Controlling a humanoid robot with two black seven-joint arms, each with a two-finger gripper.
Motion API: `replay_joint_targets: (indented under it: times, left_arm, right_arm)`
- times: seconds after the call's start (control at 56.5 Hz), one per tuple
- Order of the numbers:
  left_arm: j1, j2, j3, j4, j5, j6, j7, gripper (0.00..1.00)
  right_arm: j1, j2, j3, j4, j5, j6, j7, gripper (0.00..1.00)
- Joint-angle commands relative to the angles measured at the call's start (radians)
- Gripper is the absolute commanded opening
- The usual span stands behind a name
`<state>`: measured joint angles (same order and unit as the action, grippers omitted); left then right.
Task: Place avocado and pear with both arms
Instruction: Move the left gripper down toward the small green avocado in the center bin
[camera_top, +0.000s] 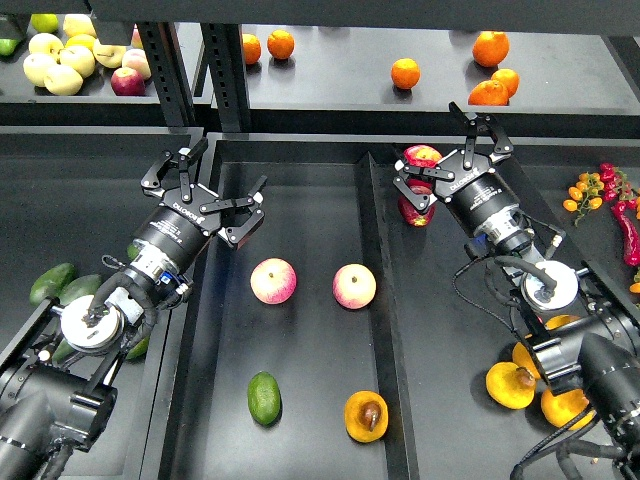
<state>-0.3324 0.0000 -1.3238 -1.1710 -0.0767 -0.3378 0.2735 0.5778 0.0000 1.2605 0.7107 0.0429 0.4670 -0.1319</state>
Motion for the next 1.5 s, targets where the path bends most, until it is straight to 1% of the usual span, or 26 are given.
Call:
replay_joint_targets:
  times: [0.0,0.159,0.212,0.46,0.513,0.672,0.761,0.778,0.902,1.008,1.026,1.044,1.079,1.132,1.168,1.291,1.327,1.38,1.433,1.486]
  left_arm:
    - [0.001,0.000,0.006,0.002,0.000,-0.010,0.003,1.00]
    - [-0.004,0.000,0.006,-0.003,0.000,-0.012,0.013,1.00]
    - [-0.004,0.000,-0.003,-0.009,0.003,-0.013,0.000,1.00]
    - [0.004,0.000,-0.006,-0.010,0.003,-0.015,0.001,1.00]
    - [0.004,0.000,-0.008,-0.010,0.003,-0.015,0.013,1.00]
    - [0.001,0.000,-0.008,-0.009,0.005,-0.004,0.021,1.00]
    - [-0.004,0.000,-0.008,-0.007,0.005,-0.003,0.044,1.00]
    - [-0.005,0.000,-0.009,-0.006,0.005,-0.003,0.056,1.00]
    - [-0.007,0.000,-0.009,-0.007,0.005,-0.003,0.069,1.00]
    - [-0.008,0.000,-0.011,-0.007,0.003,-0.007,0.095,1.00]
    - [-0.010,0.000,-0.011,-0.006,0.005,-0.007,0.107,0.99]
    - [-0.011,0.000,-0.012,-0.006,0.005,-0.007,0.110,0.99]
    - [-0.016,0.000,-0.012,-0.003,0.005,-0.006,0.139,0.99]
    - [-0.040,0.000,-0.012,0.008,0.005,-0.003,0.208,0.99]
    - [-0.059,0.000,-0.009,0.014,0.005,-0.003,0.215,0.99]
    - [-0.135,0.000,0.038,0.065,0.002,-0.007,0.215,0.97]
    - [-0.175,0.007,0.092,0.089,-0.002,-0.015,0.215,0.97]
    - [-0.215,0.084,0.168,0.109,-0.009,-0.026,0.215,0.97]
    - [-0.253,0.170,0.265,0.122,-0.024,-0.064,0.215,0.97]
    - [-0.292,0.247,0.379,0.134,-0.035,-0.121,0.215,0.97]
  right_arm:
    - [-0.006,0.000,0.000,0.001,0.000,0.001,0.000,1.00]
    - [-0.004,0.000,0.000,0.001,0.000,0.002,0.000,1.00]
    - [-0.004,0.000,0.002,0.001,0.000,0.002,0.000,1.00]
    - [-0.003,0.000,0.000,0.001,0.000,0.001,-0.001,1.00]
    - [-0.003,0.000,0.000,0.001,0.000,0.002,0.000,1.00]
    - [-0.001,0.000,0.002,0.000,0.000,0.001,0.000,1.00]
    - [-0.001,0.000,0.003,0.000,0.000,0.001,0.000,1.00]
    - [0.000,0.000,0.005,0.000,0.000,0.001,0.000,1.00]
    - [0.002,0.000,0.025,0.000,0.000,0.001,0.000,1.00]
    - [0.005,0.000,0.031,0.000,0.000,0.001,0.000,1.00]
    - [0.005,0.000,0.033,0.000,0.000,0.001,0.002,1.00]
    - [0.005,0.000,0.034,0.000,0.000,0.001,0.002,1.00]
    - [0.005,0.000,0.042,0.000,0.000,-0.001,0.003,1.00]
    - [0.005,0.000,0.051,0.000,0.000,-0.001,0.003,1.00]
    - [0.005,0.000,0.056,0.000,0.000,-0.001,0.003,1.00]
    - [0.008,0.000,0.072,0.000,0.000,-0.004,0.002,1.00]
    - [0.008,0.000,0.082,0.000,0.000,-0.005,0.002,1.00]
    - [0.008,0.000,0.089,0.000,0.000,-0.005,0.000,1.00]
    - [0.008,0.000,0.099,-0.002,0.000,-0.007,-0.002,1.00]
    - [0.008,0.000,0.105,-0.002,0.000,-0.007,-0.002,1.00]
